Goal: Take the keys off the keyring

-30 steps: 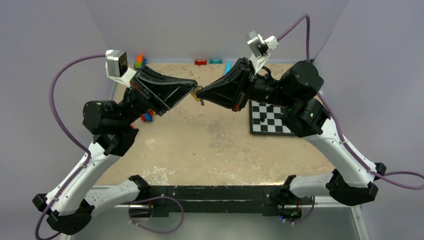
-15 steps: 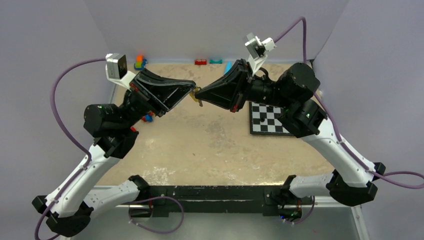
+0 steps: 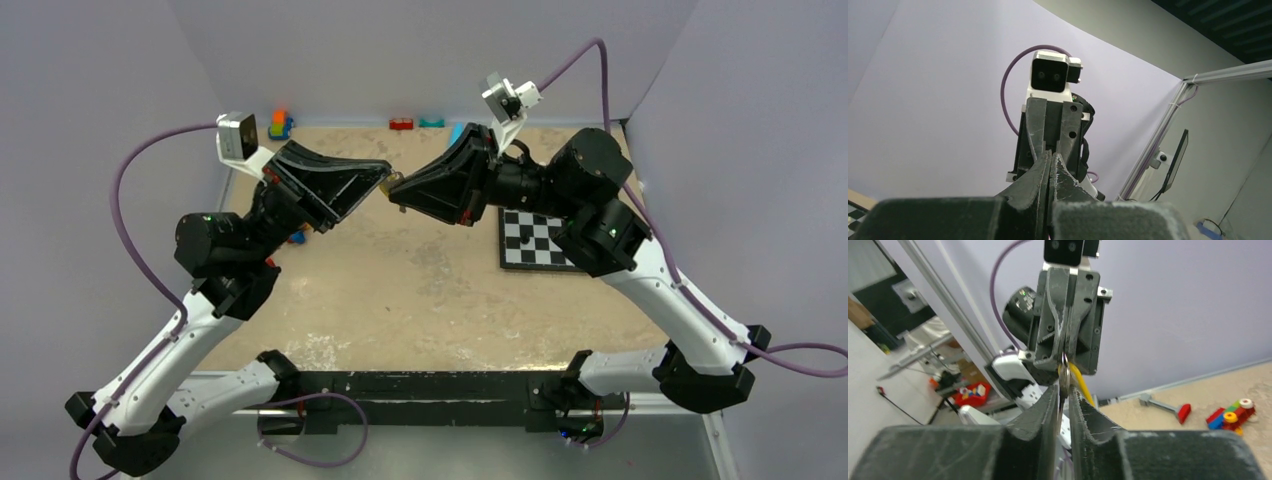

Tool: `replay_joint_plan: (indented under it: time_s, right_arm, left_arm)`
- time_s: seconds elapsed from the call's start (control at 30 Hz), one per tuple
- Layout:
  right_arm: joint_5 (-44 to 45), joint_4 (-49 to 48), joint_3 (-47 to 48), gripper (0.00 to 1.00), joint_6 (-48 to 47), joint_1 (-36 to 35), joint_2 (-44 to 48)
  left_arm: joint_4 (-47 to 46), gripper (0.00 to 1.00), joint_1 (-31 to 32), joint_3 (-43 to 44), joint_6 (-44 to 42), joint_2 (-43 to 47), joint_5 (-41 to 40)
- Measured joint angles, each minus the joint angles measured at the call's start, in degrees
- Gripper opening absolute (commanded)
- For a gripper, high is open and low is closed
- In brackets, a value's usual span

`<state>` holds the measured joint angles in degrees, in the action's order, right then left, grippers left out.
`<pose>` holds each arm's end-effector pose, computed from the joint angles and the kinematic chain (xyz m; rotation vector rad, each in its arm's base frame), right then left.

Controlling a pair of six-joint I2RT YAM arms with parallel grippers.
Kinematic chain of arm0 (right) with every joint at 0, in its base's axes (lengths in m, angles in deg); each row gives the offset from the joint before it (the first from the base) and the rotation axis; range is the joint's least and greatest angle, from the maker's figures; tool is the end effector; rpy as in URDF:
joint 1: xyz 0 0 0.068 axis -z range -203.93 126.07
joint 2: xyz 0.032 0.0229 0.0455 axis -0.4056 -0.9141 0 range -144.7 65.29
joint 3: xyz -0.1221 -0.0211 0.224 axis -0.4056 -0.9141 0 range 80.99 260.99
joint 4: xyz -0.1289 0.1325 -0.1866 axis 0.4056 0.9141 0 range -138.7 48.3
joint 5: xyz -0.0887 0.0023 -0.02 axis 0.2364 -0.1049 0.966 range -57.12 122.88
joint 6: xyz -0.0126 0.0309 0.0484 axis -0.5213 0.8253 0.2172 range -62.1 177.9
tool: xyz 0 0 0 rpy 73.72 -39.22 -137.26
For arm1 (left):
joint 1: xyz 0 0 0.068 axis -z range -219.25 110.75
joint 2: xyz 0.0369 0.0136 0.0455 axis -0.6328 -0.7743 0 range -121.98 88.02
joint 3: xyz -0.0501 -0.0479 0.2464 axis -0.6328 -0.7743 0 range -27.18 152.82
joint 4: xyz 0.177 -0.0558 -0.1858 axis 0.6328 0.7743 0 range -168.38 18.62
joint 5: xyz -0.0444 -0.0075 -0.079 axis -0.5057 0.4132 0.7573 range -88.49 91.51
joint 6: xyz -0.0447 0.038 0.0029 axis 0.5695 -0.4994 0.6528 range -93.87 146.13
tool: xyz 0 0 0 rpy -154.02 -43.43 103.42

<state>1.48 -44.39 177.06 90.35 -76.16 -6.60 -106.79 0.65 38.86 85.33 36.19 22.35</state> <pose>0.1338 0.2091 0.5409 -0.7649 1.2379 1.5768 0.1248 -0.1241 0.5030 0.2319 0.9968 -1.7495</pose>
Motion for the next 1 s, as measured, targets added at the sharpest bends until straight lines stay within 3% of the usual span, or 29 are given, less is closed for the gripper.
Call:
replay_joint_plan:
  time_s: [0.17,0.23,0.33,0.47,0.8,1.0]
  right_arm:
    - [0.50,5.27,0.04,0.65,-2.51,-0.33,0.07]
    - [0.87,7.30,0.48,0.72,-3.37,-0.33,0.02]
    - [1.53,9.51,1.75,0.73,-4.59,-0.33,0.02]
    - [1.92,10.36,3.45,0.68,-5.77,-0.33,0.07]
    - [1.95,11.21,5.62,0.36,-7.26,-0.26,0.07]
    - [1.90,11.13,5.62,0.27,-7.04,-0.22,-0.11]
  left_arm:
    - [1.88,0.00,-0.02,0.02,-0.42,0.02,-1.01]
    - [2.69,0.00,0.00,0.07,-0.52,-0.04,-0.96]
    - [3.65,0.00,0.00,0.09,-1.03,-0.15,-0.92]
    - [4.13,0.00,0.00,0.09,-1.33,-0.15,-0.70]
    - [4.92,0.00,0.00,0.39,-1.73,0.07,0.20]
    - [4.92,0.00,0.04,0.42,-1.73,0.52,0.68]
